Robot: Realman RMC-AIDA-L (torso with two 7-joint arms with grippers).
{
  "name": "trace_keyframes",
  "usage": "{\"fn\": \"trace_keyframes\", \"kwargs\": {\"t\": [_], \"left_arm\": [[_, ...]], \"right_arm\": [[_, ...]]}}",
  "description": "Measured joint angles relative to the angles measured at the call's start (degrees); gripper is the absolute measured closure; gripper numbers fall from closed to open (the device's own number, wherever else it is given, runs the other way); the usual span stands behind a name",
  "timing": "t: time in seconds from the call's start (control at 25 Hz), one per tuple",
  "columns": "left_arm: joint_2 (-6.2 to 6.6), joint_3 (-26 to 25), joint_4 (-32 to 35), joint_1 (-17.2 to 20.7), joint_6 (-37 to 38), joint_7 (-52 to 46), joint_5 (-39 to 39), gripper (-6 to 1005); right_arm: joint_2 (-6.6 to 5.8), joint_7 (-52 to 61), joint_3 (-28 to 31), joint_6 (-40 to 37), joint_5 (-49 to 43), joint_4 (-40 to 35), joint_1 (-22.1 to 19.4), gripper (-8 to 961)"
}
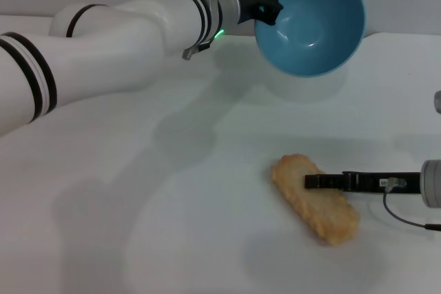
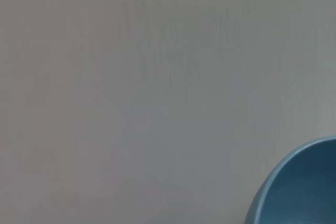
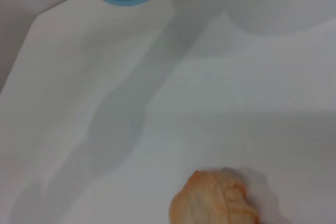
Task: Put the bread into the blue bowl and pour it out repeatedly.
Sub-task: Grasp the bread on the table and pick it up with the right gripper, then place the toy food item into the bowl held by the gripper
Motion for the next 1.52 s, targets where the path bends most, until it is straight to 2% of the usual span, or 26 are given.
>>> {"fn": "trace_keyframes", "kwargs": {"t": [0.24, 0.44, 0.64, 0.72, 0.96, 1.0, 1.04, 1.08, 1.24, 1.32, 1.52], "left_arm": [[0.01, 0.00, 0.10, 0.17, 0.00, 0.00, -0.03, 1000], [0.01, 0.08, 0.03, 0.04, 0.00, 0.00, -0.04, 1000], [0.01, 0.09, -0.14, -0.07, 0.01, 0.00, -0.14, 1000], [0.01, 0.10, -0.18, -0.10, 0.01, 0.00, -0.14, 1000], [0.32, 0.06, -0.34, -0.40, 1.11, 0.00, -0.14, 1000], [0.39, -0.05, -0.35, -0.64, 2.07, 0.01, -0.14, 1001], [0.45, -0.27, -0.38, -0.93, 3.21, 0.10, -0.14, 1001], [0.45, -0.42, -0.41, -1.15, 3.99, 0.16, -0.13, 1001], [0.34, -0.52, -0.95, -3.19, 10.91, 0.45, -0.11, 1001], [0.16, -0.26, -1.05, -4.43, 14.97, 0.45, -0.11, 1001], [-0.07, -0.13, -0.99, -5.21, 18.61, 0.11, -0.96, 1001]], "right_arm": [[0.41, -0.49, -0.92, -0.15, 0.02, 0.14, 0.16, 205], [0.45, -1.94, -0.79, -0.62, 0.26, -0.45, -0.22, 314], [0.39, -6.43, -0.71, -2.55, 3.53, -1.34, -0.30, 508], [0.37, -7.14, -0.71, -3.19, 4.49, -1.83, -0.45, 536], [0.11, -8.00, -0.35, -10.02, 6.58, -11.57, -1.75, 609], [0.12, -8.01, -0.32, -11.20, 6.70, -13.48, -2.05, 618], [0.24, -8.02, -0.26, -13.39, 7.33, -18.47, -2.77, 626], [0.24, -8.02, -0.26, -13.39, 7.33, -18.47, -2.77, 634], [0.18, -8.13, 0.54, -13.98, 9.34, -26.83, -3.16, 660], [0.16, -8.31, 0.64, -13.97, 9.53, -27.57, -3.03, 671], [0.15, -10.40, 0.73, -12.77, 10.94, -28.48, -2.34, 707]]}}
